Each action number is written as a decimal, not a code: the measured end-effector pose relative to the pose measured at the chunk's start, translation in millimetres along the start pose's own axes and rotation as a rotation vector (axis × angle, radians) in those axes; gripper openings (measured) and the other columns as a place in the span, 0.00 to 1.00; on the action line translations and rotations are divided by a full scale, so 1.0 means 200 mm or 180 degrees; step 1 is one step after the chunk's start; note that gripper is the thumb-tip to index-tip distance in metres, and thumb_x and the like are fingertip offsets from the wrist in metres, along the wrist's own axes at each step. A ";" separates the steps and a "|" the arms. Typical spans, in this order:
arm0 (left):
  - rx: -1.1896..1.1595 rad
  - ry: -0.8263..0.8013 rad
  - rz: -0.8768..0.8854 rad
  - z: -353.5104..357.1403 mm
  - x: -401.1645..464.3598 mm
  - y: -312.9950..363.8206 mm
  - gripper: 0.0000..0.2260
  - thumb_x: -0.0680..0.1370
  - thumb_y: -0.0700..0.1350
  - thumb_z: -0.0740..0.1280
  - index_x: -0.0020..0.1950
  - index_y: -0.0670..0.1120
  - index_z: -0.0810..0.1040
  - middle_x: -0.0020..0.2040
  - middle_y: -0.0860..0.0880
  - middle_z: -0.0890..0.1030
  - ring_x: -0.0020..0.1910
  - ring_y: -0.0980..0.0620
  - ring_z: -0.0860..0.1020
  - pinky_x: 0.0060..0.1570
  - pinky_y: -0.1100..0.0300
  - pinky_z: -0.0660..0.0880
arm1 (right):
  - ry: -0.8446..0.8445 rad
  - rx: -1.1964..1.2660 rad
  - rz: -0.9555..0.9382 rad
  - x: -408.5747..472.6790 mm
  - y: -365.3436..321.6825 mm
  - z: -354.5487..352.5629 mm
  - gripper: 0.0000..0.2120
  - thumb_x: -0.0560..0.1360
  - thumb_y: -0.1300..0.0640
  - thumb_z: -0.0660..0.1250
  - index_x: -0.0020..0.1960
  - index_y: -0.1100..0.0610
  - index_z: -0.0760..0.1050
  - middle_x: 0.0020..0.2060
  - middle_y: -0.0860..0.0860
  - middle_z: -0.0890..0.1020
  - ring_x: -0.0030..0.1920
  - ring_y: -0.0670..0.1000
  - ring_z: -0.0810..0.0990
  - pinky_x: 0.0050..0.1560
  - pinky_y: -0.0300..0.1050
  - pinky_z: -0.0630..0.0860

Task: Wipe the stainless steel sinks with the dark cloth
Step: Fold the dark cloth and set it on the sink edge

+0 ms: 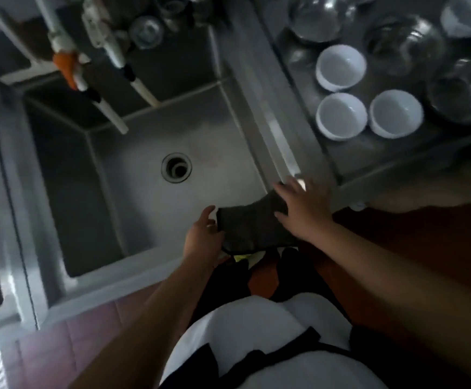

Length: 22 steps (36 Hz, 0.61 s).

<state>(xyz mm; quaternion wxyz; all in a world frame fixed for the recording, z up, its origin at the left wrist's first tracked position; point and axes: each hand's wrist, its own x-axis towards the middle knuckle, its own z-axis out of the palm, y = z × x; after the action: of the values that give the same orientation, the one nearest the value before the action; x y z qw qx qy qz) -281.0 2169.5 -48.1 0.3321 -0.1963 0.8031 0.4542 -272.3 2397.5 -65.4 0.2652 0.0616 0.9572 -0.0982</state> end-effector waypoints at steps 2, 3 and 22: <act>0.0132 0.0145 0.0096 0.02 -0.06 0.01 0.27 0.78 0.33 0.64 0.74 0.51 0.67 0.55 0.51 0.78 0.45 0.52 0.78 0.36 0.68 0.75 | 0.0049 -0.0165 -0.0506 -0.01 0.03 0.05 0.24 0.79 0.45 0.59 0.74 0.44 0.64 0.77 0.50 0.61 0.77 0.57 0.56 0.70 0.70 0.55; 0.0289 0.0235 0.0129 0.03 -0.08 0.01 0.26 0.78 0.32 0.63 0.74 0.51 0.68 0.53 0.51 0.76 0.48 0.51 0.78 0.40 0.67 0.73 | 0.0085 -0.0119 -0.0654 -0.02 0.05 0.07 0.23 0.79 0.45 0.56 0.73 0.45 0.67 0.77 0.50 0.63 0.76 0.57 0.58 0.69 0.70 0.56; 0.0353 0.0899 -0.0077 -0.38 -0.51 -0.38 0.32 0.71 0.65 0.66 0.74 0.61 0.68 0.76 0.49 0.66 0.67 0.42 0.74 0.68 0.43 0.70 | -0.0678 0.0074 -0.1574 -0.08 -0.49 -0.37 0.31 0.75 0.37 0.63 0.76 0.40 0.61 0.78 0.46 0.60 0.77 0.51 0.58 0.74 0.57 0.59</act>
<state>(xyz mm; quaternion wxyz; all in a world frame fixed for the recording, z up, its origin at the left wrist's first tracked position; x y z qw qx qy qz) -189.4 2065.5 6.4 0.2316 -0.2493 0.8632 0.3730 -311.8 2317.3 20.8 0.3317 -0.1817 0.9087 -0.1769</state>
